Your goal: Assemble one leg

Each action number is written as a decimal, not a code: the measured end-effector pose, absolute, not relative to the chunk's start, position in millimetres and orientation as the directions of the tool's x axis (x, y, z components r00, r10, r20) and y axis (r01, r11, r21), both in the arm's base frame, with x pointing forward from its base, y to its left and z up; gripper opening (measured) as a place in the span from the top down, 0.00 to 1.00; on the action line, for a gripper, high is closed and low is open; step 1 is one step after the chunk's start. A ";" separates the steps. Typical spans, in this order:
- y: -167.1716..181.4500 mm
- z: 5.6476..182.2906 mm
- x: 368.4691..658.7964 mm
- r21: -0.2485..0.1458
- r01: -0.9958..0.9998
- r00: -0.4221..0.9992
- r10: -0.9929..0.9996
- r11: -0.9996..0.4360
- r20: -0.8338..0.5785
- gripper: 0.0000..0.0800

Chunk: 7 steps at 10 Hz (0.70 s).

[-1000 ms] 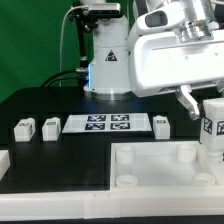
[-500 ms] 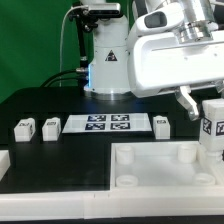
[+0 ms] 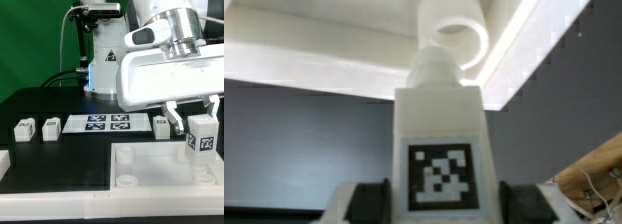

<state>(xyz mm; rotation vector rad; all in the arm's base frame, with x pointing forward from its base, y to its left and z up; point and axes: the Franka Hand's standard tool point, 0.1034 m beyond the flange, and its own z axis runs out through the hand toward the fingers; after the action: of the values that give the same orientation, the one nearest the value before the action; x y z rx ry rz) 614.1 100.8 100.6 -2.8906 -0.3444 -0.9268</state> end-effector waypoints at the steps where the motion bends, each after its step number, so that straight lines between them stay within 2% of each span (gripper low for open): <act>1: 99.9 98.4 613.4 -0.015 0.238 0.793 0.185 -0.971 0.580 0.63; 7: 113.9 91.2 608.3 -0.018 0.256 0.793 0.199 -0.967 0.576 0.63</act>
Offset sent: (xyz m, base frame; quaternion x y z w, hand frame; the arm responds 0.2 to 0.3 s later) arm -0.0046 0.0117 0.0012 -0.0051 -0.0098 0.0090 0.9999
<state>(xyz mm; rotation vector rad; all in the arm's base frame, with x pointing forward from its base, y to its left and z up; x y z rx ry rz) 608.3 113.9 91.2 -2.8838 -0.3667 -0.9101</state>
